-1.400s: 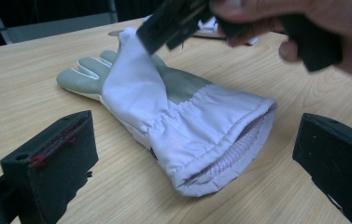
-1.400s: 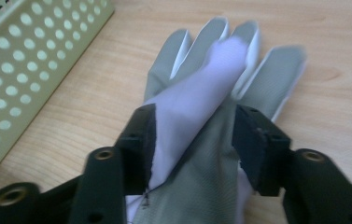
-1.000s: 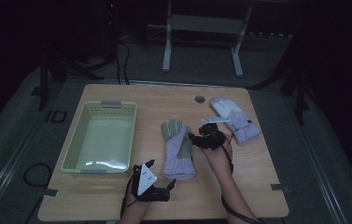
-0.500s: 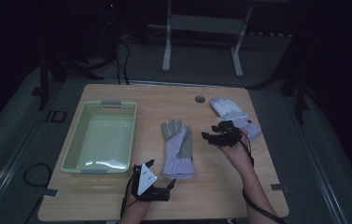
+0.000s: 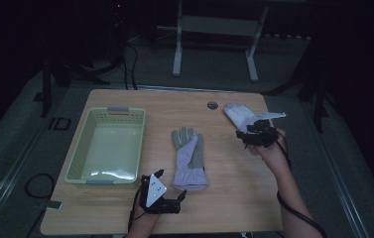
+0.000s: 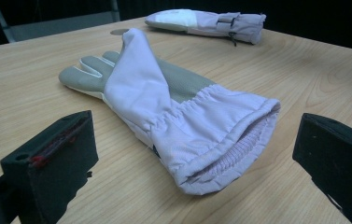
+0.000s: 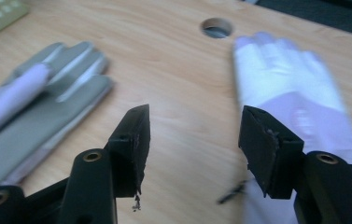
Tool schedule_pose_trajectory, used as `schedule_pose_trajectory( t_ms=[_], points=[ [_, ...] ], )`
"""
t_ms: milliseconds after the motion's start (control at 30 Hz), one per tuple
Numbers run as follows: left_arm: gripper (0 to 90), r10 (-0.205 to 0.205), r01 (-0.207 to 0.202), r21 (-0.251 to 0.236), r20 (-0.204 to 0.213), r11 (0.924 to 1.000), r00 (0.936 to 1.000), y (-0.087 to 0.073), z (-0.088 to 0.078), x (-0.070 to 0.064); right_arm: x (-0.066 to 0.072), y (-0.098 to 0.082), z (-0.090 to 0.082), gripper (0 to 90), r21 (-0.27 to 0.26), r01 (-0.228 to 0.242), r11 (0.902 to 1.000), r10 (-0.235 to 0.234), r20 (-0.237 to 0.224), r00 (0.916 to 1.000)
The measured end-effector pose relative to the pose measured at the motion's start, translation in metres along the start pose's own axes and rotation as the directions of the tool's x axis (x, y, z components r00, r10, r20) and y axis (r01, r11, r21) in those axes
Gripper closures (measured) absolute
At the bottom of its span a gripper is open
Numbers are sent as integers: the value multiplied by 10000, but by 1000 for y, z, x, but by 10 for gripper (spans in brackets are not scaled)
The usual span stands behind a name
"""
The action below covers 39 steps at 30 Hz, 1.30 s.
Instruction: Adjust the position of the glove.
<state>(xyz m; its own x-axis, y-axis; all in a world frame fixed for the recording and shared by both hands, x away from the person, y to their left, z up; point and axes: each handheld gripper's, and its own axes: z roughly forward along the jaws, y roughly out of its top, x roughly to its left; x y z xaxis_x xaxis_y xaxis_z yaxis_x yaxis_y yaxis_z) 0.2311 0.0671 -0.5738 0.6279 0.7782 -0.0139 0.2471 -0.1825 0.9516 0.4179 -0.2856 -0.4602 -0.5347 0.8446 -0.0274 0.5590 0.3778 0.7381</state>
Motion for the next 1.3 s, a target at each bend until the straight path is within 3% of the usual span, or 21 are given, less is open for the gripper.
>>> schedule_pose_trajectory(
  t_ms=[100, 333, 433, 567, 633, 700, 867, 1000, 1300],
  points=[
    [0, 2, -2, -13, -9, 10000, 10000, 0, 0, 0, -18, 3, -2, 402, -15, -256, 9997, 256, 255, 9993],
    [0, 53, -54, -84, -111, 10000, 9999, 0, -1, -1, -38, 5, -3, 413, -132, -206, 9997, 213, 584, 9981],
    [0, -10, 10, -150, -30, 9999, 10000, -1, -2, 0, -46, 8, -1, 392, -20, -368, 9993, 368, 582, 9976],
    [0, -19, 18, -215, -38, 9998, 10000, -1, -2, -1, -57, 13, 3, 452, -139, -592, 9981, 598, 417, 9973],
    [0, -50, 50, -192, -12, 9998, 10000, -1, -3, 0, -62, 16, 8, 458, -94, -630, 9980, 634, 412, 9971],
    [0, -84, 84, -234, 3, 9997, 10000, -2, -3, 0, -66, 20, 18, 483, 195, -222, 9996, 208, 671, 9975],
    [0, -142, 143, -305, 43, 9994, 9999, -2, -4, 0, -75, 22, 32, 510, 459, -97, 9989, 64, 717, 9974],
    [0, -155, 155, -319, -3, 9994, 9999, -2, -4, 0, -81, 19, 48, 514, 564, 40, 9984, -68, 509, 9987],
    [0, -191, 190, -302, -18, 9994, 9998, -2, -4, 0, -98, 6, 76, 477, 1408, -836, 9865, 768, 533, 9956]
  ],
)
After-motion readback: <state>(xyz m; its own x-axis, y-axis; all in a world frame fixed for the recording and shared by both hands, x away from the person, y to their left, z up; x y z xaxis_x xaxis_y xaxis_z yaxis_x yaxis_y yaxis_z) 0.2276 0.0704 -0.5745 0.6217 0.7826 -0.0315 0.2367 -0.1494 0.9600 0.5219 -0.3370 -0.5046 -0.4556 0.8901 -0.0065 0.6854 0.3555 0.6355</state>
